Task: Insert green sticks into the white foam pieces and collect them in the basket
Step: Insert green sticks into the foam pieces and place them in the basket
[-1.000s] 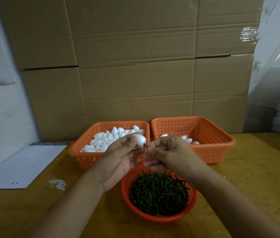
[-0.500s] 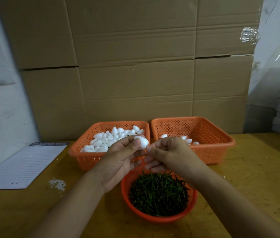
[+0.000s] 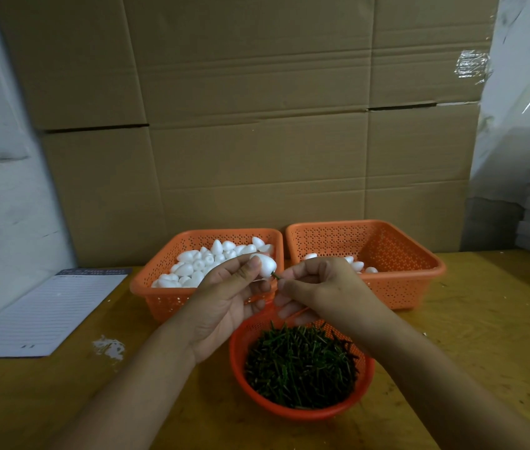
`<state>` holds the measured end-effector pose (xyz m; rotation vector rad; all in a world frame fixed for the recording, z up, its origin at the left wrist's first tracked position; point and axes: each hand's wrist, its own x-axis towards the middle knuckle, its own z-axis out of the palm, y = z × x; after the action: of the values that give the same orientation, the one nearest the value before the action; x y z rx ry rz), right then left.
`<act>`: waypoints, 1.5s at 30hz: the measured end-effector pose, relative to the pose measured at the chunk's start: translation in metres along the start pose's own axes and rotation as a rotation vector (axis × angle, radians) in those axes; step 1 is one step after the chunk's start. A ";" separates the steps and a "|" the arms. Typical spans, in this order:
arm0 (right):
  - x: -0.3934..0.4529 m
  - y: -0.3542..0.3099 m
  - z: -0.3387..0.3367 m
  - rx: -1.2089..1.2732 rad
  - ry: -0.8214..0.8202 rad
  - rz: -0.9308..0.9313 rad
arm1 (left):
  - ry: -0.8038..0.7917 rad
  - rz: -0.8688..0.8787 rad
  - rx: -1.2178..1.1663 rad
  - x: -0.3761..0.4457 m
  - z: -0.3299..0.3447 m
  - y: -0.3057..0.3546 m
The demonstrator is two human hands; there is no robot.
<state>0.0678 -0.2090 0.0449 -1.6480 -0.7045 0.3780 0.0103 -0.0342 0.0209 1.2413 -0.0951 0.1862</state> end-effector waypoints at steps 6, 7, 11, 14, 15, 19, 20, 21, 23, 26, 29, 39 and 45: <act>-0.001 0.002 -0.001 -0.020 0.014 -0.034 | 0.000 -0.001 0.015 -0.001 -0.001 0.000; 0.000 0.002 -0.001 -0.022 0.015 -0.036 | 0.000 -0.001 0.018 -0.001 0.000 0.001; 0.000 0.002 -0.001 -0.038 0.016 -0.048 | 0.012 -0.006 0.027 -0.001 0.000 0.000; -0.001 0.002 -0.001 -0.049 0.017 -0.057 | 0.016 -0.007 0.046 -0.002 0.001 -0.001; -0.002 0.002 -0.001 -0.053 0.018 -0.061 | 0.019 -0.006 0.055 -0.002 0.002 -0.001; -0.002 0.000 0.001 -0.041 0.023 -0.060 | 0.020 0.000 0.066 -0.002 0.002 -0.001; -0.002 0.000 0.002 -0.039 0.023 -0.059 | 0.020 0.000 0.067 -0.002 0.001 -0.001; -0.002 0.000 0.002 -0.038 0.023 -0.059 | 0.020 0.000 0.071 -0.002 0.001 -0.001; -0.002 0.000 0.002 -0.042 0.025 -0.061 | 0.016 0.000 0.081 -0.002 0.001 -0.001; -0.002 0.000 0.002 -0.041 0.028 -0.060 | 0.020 0.002 0.089 -0.002 -0.001 -0.001; -0.002 0.001 0.002 -0.025 0.055 -0.050 | 0.036 0.016 0.081 -0.001 0.000 0.001; 0.001 0.005 0.002 0.069 0.092 -0.036 | 0.159 0.112 0.054 0.002 0.009 0.000; 0.001 0.005 0.004 0.024 0.073 -0.031 | 0.141 0.147 0.176 0.000 0.009 0.000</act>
<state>0.0677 -0.2060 0.0391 -1.6180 -0.6670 0.3015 0.0103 -0.0425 0.0234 1.3931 -0.0480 0.4163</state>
